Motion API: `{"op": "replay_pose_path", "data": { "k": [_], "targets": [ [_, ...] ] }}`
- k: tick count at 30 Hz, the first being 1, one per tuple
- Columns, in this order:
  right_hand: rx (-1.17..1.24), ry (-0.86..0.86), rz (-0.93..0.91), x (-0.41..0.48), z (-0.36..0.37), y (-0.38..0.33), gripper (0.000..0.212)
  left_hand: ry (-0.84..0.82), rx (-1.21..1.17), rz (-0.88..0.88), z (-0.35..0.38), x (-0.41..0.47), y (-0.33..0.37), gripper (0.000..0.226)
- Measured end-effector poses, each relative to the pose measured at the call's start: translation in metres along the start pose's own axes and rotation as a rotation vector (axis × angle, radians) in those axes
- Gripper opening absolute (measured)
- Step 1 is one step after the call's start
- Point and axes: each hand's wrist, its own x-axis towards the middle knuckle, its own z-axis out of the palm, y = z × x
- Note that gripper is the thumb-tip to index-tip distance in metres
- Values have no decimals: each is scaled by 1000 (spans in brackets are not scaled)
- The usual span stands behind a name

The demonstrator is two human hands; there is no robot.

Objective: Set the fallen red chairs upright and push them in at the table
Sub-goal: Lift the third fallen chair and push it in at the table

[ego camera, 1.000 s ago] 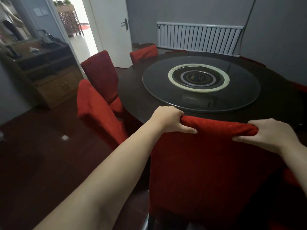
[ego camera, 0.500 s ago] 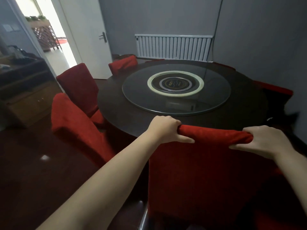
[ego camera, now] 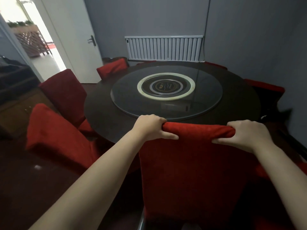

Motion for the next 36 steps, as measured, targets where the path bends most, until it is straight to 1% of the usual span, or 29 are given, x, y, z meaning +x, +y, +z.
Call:
{"op": "replay_pose_path", "data": {
  "k": [3,10,13,19,26,31,36],
  "targets": [
    [-47,26,-13,5,9,-3,88,37,36,28,7,5,-8,78],
    [-38,-13,-50,41,12,17,85,107,51,-2,23,24,-2,81],
    [-26,8,-65,55,16,31,84,132,55,7,26,40,2,79],
    [-58,62,-75,87,30,39,84,207,45,33,33,71,-17,78],
    [-67,6,-68,144,29,50,83,234,80,-17,31,120,-35,75],
    [-87,71,-111,143,37,51,85,359,73,2,43,118,-38,71],
    [-66,110,-120,138,35,49,84,360,74,-10,39,112,-31,73]
  ]
}}
